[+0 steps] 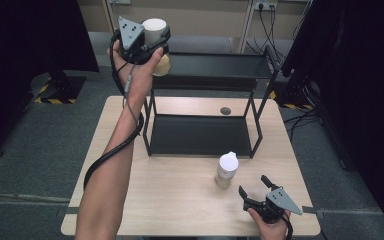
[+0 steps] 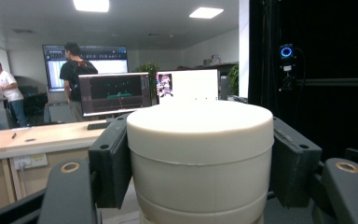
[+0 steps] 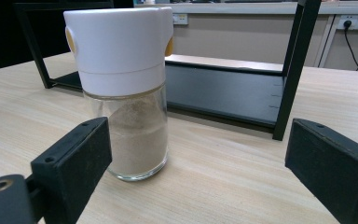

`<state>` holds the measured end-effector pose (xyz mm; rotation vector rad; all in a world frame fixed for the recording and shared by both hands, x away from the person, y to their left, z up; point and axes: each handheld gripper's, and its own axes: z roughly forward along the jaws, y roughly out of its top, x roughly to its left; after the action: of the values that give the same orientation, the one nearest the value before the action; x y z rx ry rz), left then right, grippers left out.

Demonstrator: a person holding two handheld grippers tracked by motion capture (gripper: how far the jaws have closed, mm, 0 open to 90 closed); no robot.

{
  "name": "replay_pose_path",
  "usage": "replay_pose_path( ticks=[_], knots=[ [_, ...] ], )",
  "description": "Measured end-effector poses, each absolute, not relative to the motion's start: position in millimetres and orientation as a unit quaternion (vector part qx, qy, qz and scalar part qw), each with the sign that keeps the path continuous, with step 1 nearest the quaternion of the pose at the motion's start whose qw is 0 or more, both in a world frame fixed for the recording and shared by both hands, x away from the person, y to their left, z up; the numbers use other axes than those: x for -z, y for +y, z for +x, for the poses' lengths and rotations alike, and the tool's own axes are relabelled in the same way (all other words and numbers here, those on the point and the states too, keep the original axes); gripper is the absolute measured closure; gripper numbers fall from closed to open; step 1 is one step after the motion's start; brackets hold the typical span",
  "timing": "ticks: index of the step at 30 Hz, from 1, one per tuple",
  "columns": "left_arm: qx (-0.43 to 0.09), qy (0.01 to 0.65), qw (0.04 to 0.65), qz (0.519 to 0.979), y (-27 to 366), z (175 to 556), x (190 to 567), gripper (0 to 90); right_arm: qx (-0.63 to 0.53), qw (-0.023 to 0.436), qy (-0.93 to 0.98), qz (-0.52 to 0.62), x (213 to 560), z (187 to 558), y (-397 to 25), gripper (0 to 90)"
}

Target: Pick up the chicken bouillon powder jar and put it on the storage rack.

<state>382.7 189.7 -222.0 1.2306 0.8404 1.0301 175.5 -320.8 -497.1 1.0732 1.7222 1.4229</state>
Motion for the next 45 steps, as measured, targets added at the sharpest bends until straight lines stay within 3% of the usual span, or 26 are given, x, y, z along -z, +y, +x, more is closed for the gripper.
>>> replay_pose_path(
  ticks=[45],
  knots=[
    [-0.452,0.364,0.614,0.535,188,410,235,33.0,-0.543,0.324,0.659,0.407,497,176,-322,7.1]
  ],
)
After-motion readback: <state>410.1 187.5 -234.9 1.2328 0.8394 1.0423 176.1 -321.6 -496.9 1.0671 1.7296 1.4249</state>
